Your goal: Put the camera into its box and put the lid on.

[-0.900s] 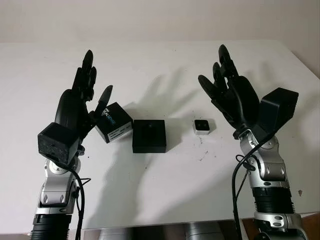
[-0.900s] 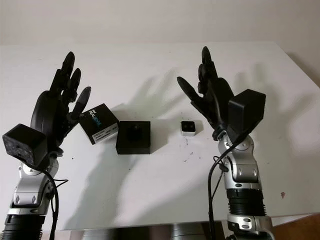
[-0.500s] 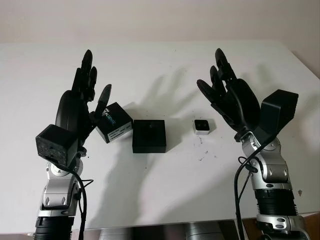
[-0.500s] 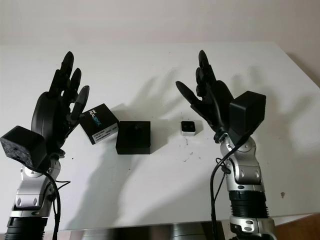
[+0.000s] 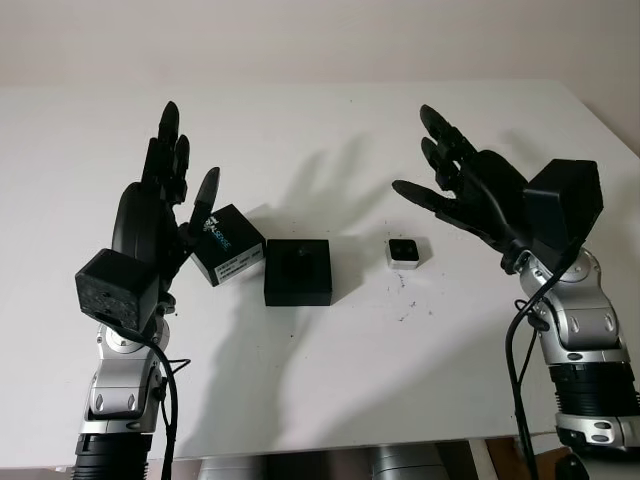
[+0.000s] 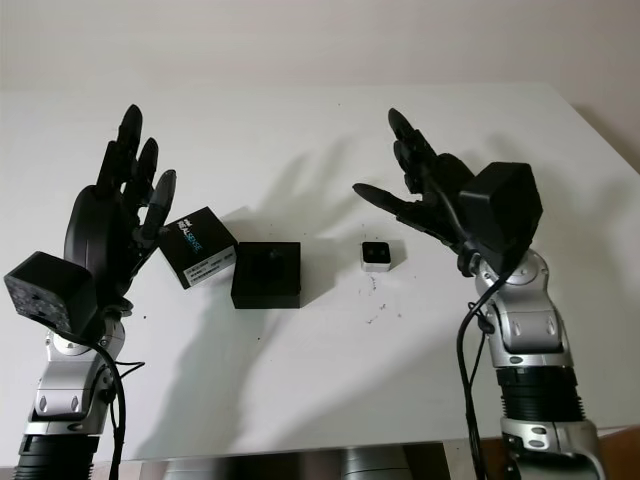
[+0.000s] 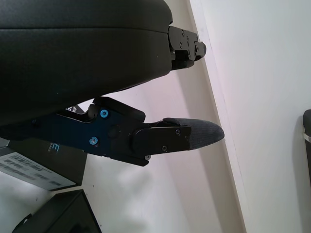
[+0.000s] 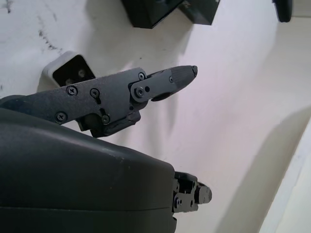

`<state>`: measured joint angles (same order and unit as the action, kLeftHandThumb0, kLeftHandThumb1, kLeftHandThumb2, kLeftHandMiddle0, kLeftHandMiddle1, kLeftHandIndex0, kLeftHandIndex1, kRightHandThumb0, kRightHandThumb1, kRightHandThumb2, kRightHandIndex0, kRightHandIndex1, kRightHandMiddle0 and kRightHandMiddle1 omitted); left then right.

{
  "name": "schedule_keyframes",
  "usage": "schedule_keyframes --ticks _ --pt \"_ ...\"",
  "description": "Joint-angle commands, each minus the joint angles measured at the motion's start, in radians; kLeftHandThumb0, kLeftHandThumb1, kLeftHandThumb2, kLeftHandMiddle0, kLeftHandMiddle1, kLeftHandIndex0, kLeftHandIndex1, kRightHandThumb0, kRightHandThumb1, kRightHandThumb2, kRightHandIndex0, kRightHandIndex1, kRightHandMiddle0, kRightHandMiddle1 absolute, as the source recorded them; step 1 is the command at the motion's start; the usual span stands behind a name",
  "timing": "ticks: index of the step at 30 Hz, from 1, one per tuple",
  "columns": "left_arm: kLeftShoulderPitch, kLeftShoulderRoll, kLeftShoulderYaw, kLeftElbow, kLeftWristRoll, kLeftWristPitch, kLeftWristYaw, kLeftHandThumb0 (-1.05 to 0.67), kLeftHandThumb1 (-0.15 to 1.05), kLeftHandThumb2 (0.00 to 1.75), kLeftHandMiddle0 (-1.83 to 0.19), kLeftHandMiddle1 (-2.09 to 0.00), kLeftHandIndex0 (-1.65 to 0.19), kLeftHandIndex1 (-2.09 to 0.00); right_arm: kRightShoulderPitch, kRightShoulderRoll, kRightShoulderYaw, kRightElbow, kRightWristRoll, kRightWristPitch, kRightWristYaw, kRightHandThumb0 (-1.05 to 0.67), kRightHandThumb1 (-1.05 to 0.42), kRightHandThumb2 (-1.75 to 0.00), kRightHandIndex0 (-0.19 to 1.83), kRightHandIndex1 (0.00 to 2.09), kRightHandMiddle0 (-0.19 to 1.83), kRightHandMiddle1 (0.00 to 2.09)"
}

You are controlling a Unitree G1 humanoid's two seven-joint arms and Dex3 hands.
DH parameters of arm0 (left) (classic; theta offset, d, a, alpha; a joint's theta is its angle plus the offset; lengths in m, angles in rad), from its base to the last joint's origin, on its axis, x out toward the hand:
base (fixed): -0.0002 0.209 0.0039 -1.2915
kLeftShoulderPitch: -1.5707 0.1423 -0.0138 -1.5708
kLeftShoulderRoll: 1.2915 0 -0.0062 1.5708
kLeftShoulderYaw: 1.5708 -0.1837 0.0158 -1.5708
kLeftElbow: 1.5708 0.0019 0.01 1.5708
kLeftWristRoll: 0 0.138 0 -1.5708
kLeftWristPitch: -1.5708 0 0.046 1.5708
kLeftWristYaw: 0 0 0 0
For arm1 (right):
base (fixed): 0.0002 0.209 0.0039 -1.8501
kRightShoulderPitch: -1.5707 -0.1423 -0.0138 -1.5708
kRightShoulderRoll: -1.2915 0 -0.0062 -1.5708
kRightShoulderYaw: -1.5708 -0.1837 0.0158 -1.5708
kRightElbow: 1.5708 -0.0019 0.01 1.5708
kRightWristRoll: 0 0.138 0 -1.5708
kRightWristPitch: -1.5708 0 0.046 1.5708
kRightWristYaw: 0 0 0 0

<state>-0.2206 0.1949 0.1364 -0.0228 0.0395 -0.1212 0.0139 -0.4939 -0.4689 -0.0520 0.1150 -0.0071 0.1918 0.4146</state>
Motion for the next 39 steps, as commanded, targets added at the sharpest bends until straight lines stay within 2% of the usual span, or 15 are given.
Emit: schedule_keyframes --ticks 1,3,7,12,17,21,28,39 --pt "0.02 -0.003 0.009 -0.017 0.008 -0.013 0.011 -0.6 1.05 0.42 -0.06 -0.06 -0.01 -0.07 -0.028 -0.047 0.031 0.013 -0.061 -0.069 -0.003 -0.19 -0.88 -0.03 0.12 0.16 0.11 0.18" --pt "0.021 0.0 0.009 -0.021 0.012 -0.008 0.016 -0.61 1.05 0.42 -0.07 -0.06 -0.02 -0.07 -0.028 -0.076 0.065 0.039 -0.15 -0.157 -0.039 -0.21 -0.81 -0.02 0.25 0.22 0.23 0.24" --pt "0.019 -0.001 0.011 -0.021 0.013 -0.002 0.024 -0.6 1.05 0.42 -0.06 -0.06 -0.01 -0.06 -0.031 -0.11 0.118 0.074 -0.262 -0.239 -0.062 -0.27 -0.77 -0.03 0.34 0.25 0.31 0.27" --pt "0.025 0.001 0.013 -0.035 0.008 0.001 0.027 -0.6 1.05 0.42 -0.05 -0.05 0.0 -0.06 -0.032 -0.151 0.156 0.101 -0.336 -0.306 -0.045 -0.34 -0.74 -0.05 0.4 0.23 0.4 0.19" --pt "0.034 0.006 0.013 -0.063 0.018 0.035 0.028 -0.61 1.05 0.42 -0.06 -0.06 -0.01 -0.06 -0.029 -0.176 0.179 0.091 -0.388 -0.286 -0.009 -0.35 -0.75 -0.06 0.43 0.2 0.43 0.12" --pt "0.039 0.01 0.015 -0.07 0.018 0.039 0.021 -0.61 1.05 0.42 -0.07 -0.06 -0.01 -0.06 -0.004 -0.185 0.188 0.073 -0.424 -0.27 -0.003 -0.43 -0.78 -0.06 0.45 0.19 0.44 0.1" --pt "0.014 0.011 0.007 -0.045 0.013 0.039 0.007 -0.61 1.05 0.41 -0.08 -0.05 -0.02 -0.06 0.035 -0.196 0.195 0.054 -0.483 -0.232 -0.012 -0.45 -0.81 -0.06 0.4 0.15 0.42 0.07" --pt "0.015 0.015 0.011 -0.043 0.018 0.03 0.009 -0.61 1.05 0.41 -0.08 -0.06 -0.03 -0.06 0.066 -0.209 0.192 0.018 -0.522 -0.204 -0.018 -0.44 -0.81 -0.05 0.43 0.13 0.45 0.07"
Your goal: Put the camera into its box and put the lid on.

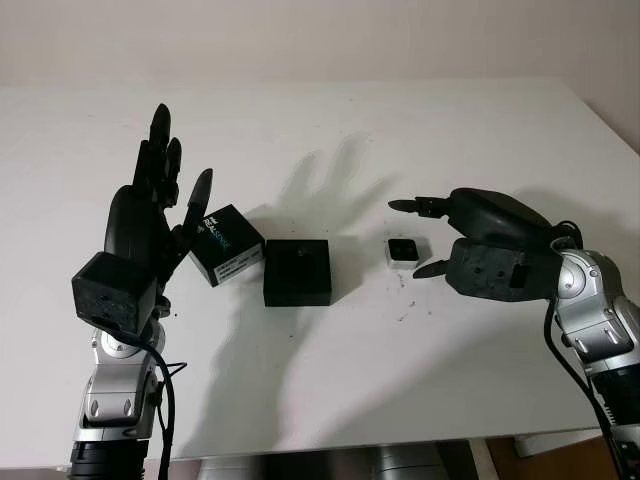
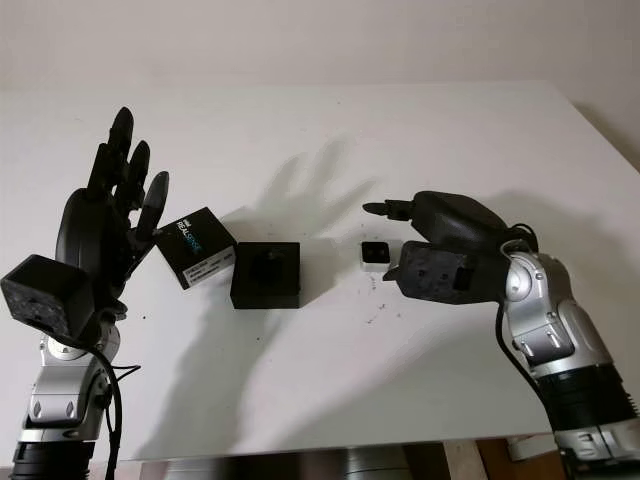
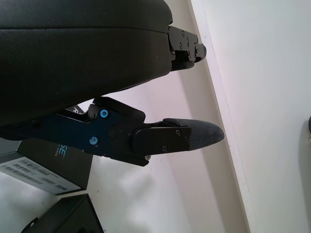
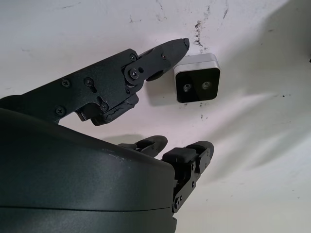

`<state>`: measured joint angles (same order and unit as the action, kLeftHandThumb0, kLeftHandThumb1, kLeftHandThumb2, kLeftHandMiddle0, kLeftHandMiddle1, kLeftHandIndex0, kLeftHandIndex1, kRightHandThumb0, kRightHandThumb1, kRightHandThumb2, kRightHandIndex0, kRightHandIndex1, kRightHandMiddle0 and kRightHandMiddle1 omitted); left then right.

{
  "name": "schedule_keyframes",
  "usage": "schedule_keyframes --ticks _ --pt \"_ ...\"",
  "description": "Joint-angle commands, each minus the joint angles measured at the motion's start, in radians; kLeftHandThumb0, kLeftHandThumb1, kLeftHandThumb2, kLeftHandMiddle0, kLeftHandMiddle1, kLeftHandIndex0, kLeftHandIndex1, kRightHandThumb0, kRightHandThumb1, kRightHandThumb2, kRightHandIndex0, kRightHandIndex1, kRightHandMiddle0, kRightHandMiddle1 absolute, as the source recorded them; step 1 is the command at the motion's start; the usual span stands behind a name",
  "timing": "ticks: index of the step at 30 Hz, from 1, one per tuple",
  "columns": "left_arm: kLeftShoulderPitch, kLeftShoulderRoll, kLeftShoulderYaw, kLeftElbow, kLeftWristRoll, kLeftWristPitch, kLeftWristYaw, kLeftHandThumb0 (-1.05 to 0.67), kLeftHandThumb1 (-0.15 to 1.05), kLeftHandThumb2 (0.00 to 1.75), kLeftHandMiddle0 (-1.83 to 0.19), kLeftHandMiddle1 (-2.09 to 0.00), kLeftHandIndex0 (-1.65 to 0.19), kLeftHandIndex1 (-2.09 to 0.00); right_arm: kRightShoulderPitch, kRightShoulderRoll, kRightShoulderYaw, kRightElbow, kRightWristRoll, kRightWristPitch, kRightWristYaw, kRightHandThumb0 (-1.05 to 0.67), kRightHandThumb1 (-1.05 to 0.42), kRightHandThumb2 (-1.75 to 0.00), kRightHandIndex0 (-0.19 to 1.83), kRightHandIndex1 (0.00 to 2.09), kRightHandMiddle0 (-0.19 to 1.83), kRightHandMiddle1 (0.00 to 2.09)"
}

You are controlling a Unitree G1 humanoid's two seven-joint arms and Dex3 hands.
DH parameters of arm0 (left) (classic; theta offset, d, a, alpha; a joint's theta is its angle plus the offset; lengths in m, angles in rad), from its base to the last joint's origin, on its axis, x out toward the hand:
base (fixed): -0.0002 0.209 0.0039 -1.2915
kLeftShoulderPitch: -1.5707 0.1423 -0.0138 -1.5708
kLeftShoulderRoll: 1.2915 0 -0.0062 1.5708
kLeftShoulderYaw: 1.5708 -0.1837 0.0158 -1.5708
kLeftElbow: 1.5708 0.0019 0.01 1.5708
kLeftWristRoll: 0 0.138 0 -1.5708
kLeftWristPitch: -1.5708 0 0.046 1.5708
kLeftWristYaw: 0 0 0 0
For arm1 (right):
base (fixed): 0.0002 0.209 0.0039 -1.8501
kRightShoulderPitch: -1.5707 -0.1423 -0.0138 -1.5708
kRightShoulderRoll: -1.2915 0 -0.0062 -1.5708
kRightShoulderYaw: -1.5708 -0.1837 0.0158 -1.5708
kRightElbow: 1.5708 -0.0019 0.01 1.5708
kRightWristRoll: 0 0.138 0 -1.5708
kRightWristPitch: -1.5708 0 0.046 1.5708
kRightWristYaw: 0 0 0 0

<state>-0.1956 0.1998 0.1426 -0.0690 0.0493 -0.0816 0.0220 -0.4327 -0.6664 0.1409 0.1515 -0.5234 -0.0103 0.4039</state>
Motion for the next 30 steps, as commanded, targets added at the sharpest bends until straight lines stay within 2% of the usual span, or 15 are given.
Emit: schedule_keyframes --ticks 1,13,21,24,25,26,27,28,30 --pt "-0.01 0.012 0.005 0.002 0.009 -0.008 0.0 -0.61 1.05 0.42 -0.08 -0.05 -0.02 -0.06 0.006 -0.011 0.002 -0.023 -0.014 0.001 -0.012 -0.44 -0.81 -0.05 0.43 0.13 0.45 0.07" --pt "-0.024 0.02 -0.001 0.003 0.015 0.002 -0.008 -0.6 1.05 0.42 -0.08 -0.06 -0.02 -0.06 0.059 0.007 0.014 -0.075 -0.071 0.021 -0.059 -0.43 -0.82 -0.06 0.52 0.17 0.52 0.09" --pt "-0.028 0.015 -0.001 0.018 0.013 -0.011 -0.006 -0.61 1.05 0.4 -0.1 -0.06 -0.04 -0.06 0.018 0.03 0.023 0.031 -0.027 -0.028 -0.08 -0.46 -0.82 -0.05 0.55 0.19 0.57 0.11" --pt "-0.023 0.016 0.0 0.01 0.013 -0.006 -0.007 -0.61 1.05 0.41 -0.09 -0.05 -0.03 -0.06 0.002 0.039 0.035 0.057 -0.032 -0.035 -0.095 -0.47 -0.81 -0.05 0.58 0.26 0.6 0.14" --pt "-0.022 0.017 0.0 0.008 0.013 -0.006 -0.008 -0.61 1.05 0.41 -0.09 -0.05 -0.03 -0.06 -0.002 0.042 0.038 0.064 -0.031 -0.037 -0.101 -0.48 -0.81 -0.05 0.51 0.42 0.59 0.18" --pt "-0.021 0.017 -0.001 0.006 0.015 -0.004 -0.007 -0.61 1.05 0.41 -0.08 -0.05 -0.03 -0.06 -0.006 0.044 0.042 0.072 -0.031 -0.041 -0.106 -0.48 -0.81 -0.05 0.34 0.75 0.54 0.29" --pt "-0.021 0.017 0.0 0.007 0.013 -0.005 -0.008 -0.62 1.05 0.41 -0.09 -0.05 -0.03 -0.06 -0.01 0.045 0.046 0.08 -0.031 -0.045 -0.112 -0.48 -0.82 -0.05 0.25 0.92 0.48 0.41" --pt "-0.021 0.017 0.0 0.008 0.013 -0.006 -0.008 -0.61 1.05 0.41 -0.09 -0.05 -0.03 -0.06 -0.015 0.045 0.051 0.085 -0.036 -0.044 -0.113 -0.48 -0.82 -0.06 0.19 1.04 0.42 0.54" --pt "-0.02 0.017 -0.001 0.008 0.013 -0.008 -0.008 -0.61 1.05 0.41 -0.09 -0.05 -0.03 -0.06 -0.022 0.048 0.058 0.095 -0.039 -0.044 -0.116 -0.49 -0.83 -0.06 0.15 1.1 0.37 0.63"
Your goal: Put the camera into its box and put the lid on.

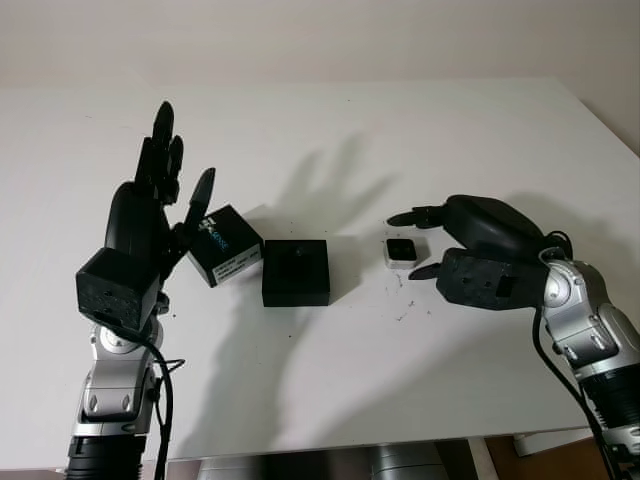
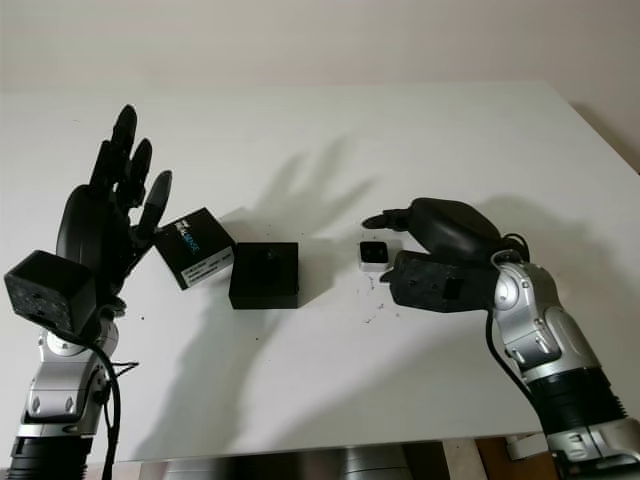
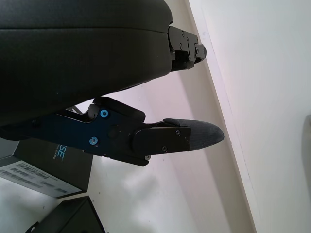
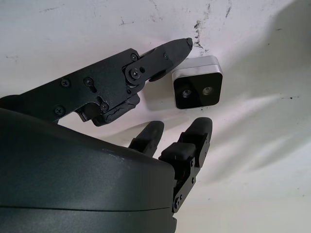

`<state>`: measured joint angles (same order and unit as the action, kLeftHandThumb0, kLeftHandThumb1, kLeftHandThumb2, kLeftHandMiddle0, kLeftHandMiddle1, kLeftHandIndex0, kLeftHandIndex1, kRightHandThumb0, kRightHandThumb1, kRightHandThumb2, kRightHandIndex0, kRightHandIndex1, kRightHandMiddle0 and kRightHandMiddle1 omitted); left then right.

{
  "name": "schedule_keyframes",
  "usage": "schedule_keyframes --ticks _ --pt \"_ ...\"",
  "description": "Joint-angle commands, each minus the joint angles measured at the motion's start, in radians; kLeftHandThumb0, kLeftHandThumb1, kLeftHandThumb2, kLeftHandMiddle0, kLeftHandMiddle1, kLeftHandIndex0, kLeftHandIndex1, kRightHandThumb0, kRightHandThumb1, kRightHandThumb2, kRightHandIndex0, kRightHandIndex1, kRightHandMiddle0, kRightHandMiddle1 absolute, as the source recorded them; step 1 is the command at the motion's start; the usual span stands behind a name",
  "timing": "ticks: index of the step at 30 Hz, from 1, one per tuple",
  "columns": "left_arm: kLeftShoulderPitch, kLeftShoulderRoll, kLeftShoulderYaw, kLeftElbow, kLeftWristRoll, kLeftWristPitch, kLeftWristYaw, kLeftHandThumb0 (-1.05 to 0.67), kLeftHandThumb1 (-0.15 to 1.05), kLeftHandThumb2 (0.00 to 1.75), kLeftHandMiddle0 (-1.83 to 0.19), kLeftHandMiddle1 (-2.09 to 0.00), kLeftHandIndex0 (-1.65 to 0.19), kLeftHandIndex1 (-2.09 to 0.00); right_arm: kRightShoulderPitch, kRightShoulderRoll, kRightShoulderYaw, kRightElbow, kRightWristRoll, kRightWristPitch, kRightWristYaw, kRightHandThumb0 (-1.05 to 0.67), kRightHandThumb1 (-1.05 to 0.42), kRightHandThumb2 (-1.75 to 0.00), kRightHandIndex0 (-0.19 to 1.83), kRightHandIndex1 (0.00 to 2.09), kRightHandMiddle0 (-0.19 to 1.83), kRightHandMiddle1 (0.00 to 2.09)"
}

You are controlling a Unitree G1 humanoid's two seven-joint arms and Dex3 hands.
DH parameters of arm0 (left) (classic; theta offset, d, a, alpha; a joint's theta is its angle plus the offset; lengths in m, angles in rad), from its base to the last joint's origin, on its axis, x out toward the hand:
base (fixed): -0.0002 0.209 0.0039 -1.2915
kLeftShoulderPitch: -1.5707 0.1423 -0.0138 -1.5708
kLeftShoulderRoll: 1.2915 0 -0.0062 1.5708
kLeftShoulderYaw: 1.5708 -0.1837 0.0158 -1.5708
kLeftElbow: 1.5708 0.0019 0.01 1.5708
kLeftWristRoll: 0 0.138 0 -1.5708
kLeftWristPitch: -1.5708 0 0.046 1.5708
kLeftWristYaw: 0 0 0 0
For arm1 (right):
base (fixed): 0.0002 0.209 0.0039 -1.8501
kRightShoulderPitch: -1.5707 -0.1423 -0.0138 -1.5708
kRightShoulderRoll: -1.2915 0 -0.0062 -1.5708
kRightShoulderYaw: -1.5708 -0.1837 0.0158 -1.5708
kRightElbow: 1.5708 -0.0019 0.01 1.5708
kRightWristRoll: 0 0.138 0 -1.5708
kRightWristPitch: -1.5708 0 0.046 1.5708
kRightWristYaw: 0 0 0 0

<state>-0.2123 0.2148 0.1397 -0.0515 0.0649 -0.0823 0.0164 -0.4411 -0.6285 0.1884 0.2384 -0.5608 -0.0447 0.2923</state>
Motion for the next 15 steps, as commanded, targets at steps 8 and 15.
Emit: schedule_keyframes --ticks 8,15 --pt "-0.001 0.0 -0.002 -0.015 0.008 -0.007 0.004 -0.62 1.05 0.4 -0.1 -0.06 -0.04 -0.06 -0.037 0.028 0.014 0.063 0.01 -0.04 -0.046 -0.46 -0.83 -0.05 0.17 1.21 0.29 0.95" --pt "0.003 -0.004 0.003 -0.027 0.003 0.009 0.007 -0.62 1.05 0.4 -0.09 -0.05 -0.03 -0.05 -0.044 0.025 0.016 0.079 0.011 -0.058 -0.054 -0.45 -0.83 -0.05 0.17 1.34 0.25 1.19"
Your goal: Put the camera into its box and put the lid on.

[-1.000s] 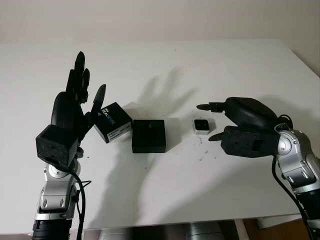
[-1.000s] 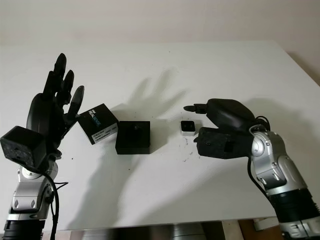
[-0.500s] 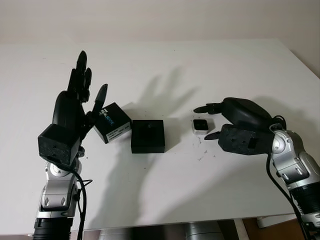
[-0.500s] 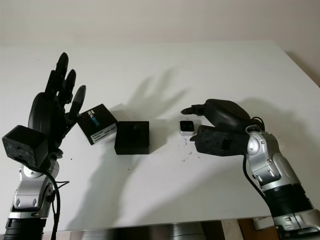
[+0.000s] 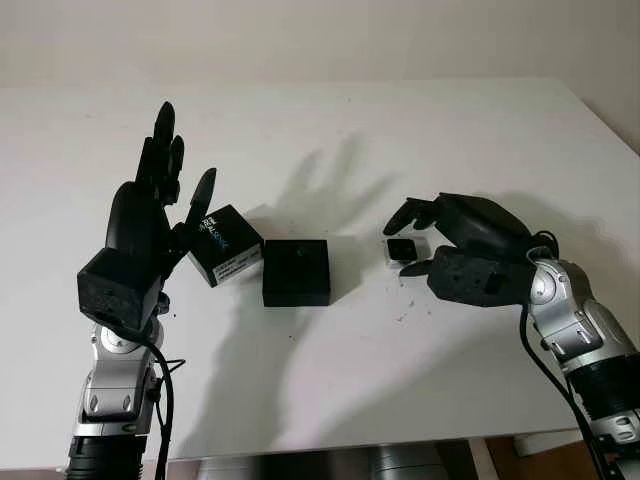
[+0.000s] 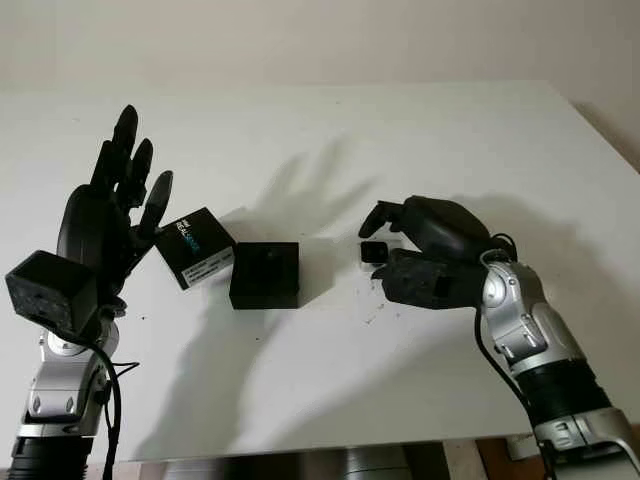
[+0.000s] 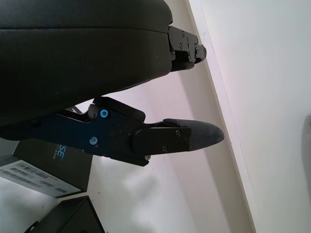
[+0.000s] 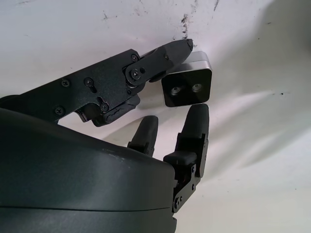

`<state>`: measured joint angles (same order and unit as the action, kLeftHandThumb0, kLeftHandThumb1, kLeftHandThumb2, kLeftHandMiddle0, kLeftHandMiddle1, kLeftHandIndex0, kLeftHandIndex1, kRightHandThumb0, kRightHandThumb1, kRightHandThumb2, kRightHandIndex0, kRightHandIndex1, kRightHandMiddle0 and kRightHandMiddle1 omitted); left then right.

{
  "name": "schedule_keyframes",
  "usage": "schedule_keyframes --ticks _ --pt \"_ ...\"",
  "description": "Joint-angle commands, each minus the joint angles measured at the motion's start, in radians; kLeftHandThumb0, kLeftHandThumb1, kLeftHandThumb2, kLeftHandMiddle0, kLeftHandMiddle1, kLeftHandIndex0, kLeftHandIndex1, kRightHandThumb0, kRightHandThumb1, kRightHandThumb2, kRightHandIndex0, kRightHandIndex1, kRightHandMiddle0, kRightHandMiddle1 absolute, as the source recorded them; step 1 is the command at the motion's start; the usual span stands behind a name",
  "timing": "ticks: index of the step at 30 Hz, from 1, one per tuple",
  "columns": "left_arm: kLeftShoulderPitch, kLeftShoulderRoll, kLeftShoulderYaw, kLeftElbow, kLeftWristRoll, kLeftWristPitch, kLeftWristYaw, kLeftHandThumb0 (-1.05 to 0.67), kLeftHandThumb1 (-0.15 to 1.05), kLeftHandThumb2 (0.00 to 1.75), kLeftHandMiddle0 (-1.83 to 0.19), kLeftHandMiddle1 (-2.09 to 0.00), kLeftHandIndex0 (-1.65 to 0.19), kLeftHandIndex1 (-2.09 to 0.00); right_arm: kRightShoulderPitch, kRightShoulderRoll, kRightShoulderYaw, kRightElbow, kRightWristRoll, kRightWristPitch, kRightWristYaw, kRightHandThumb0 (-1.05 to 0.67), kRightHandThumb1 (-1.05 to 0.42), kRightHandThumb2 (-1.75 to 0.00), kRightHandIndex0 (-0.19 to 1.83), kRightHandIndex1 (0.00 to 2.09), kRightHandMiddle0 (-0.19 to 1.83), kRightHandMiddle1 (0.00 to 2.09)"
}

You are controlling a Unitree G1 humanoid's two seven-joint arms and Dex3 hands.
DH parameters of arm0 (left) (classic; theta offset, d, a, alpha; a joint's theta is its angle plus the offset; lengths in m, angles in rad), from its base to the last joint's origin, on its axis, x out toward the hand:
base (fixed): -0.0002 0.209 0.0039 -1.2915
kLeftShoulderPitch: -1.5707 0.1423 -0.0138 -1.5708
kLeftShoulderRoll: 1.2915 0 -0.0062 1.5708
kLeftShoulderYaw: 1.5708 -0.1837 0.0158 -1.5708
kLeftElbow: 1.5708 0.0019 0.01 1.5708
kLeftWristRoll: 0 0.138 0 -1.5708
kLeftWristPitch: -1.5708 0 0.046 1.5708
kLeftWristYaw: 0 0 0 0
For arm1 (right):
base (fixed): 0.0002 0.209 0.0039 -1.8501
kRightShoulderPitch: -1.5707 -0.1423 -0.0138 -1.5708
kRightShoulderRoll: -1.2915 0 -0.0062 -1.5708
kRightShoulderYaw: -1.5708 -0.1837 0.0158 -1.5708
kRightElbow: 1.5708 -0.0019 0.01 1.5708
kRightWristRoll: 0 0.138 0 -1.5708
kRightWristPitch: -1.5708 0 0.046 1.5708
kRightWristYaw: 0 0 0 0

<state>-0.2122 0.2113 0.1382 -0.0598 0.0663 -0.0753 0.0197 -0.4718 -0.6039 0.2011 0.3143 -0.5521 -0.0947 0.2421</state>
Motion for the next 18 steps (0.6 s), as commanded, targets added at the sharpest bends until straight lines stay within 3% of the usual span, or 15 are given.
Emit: schedule_keyframes --ticks 1,18 --pt "0.002 0.003 0.004 -0.018 0.005 0.002 0.004 -0.62 1.05 0.4 -0.09 -0.05 -0.03 -0.05 -0.014 -0.002 0.005 0.004 -0.005 -0.009 -0.006 -0.45 -0.83 -0.05 0.16 1.35 0.25 1.21" --pt "0.007 0.001 0.005 -0.03 -0.007 0.011 -0.004 -0.62 1.05 0.4 -0.08 -0.05 -0.02 -0.05 -0.015 -0.025 0.024 0.009 -0.063 -0.01 -0.007 -0.44 -0.85 -0.06 0.14 1.45 0.26 1.21"
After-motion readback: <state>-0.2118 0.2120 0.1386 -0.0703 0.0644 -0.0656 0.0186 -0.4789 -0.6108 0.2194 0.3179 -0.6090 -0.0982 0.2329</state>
